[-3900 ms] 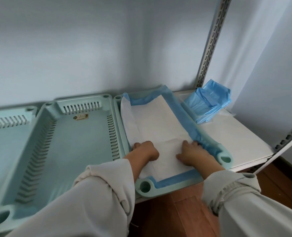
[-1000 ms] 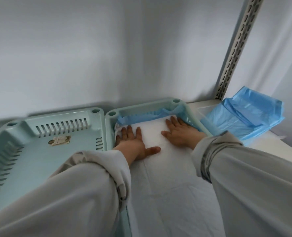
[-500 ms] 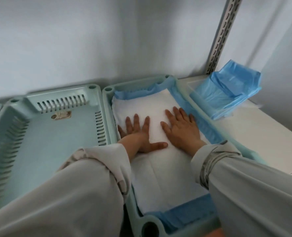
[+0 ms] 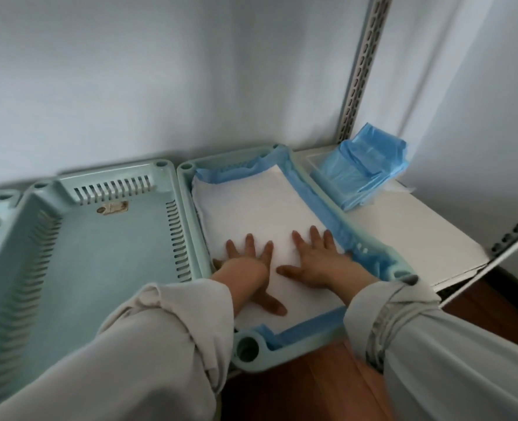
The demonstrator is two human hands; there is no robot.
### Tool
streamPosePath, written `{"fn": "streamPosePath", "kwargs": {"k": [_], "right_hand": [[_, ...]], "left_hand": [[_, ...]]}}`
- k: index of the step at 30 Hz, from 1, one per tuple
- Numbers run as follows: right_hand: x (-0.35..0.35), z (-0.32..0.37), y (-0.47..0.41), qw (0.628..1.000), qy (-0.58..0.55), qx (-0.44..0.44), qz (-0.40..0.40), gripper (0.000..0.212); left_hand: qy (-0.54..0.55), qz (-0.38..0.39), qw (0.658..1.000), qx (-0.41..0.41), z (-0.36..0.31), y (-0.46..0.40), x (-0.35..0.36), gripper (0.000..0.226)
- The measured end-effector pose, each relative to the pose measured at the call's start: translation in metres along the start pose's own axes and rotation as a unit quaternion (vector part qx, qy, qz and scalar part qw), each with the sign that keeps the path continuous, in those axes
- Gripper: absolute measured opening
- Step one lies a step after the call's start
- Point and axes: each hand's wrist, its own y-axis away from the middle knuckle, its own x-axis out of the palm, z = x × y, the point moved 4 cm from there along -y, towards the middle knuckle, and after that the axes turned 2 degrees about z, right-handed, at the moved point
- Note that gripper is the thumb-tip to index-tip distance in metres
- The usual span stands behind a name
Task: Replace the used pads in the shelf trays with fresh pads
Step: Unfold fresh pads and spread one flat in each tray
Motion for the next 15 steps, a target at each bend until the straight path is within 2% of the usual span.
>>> {"fn": "streamPosePath", "kwargs": {"k": [4, 7, 11, 13, 15], "right_hand": [[0.013, -0.002, 0.009, 1.0, -0.026, 0.008, 0.012, 0.095], [0.005, -0.001, 0.007, 0.999, -0.031, 0.021, 0.025, 0.104], [-0.006, -0.004, 0.025, 0.996, 0.029, 0.02, 0.08, 0.128], [-0.004, -0.006, 0.042, 0.991, 0.067, 0.025, 0.113, 0.129], [-0.001, -0.007, 0.053, 0.989, 0.082, 0.027, 0.117, 0.125]], "left_hand": [[0.03, -0.028, 0.999, 0.02, 0.005, 0.003, 0.018, 0.127], [0.007, -0.031, 0.999, 0.019, 0.002, 0.01, 0.011, 0.123], [-0.133, 0.01, 0.991, -0.031, -0.01, 0.032, -0.003, 0.085], [-0.176, 0.028, 0.983, -0.048, -0.011, 0.043, -0.001, 0.072], [-0.171, -0.01, 0.985, -0.03, -0.01, 0.05, 0.006, 0.068]]}}
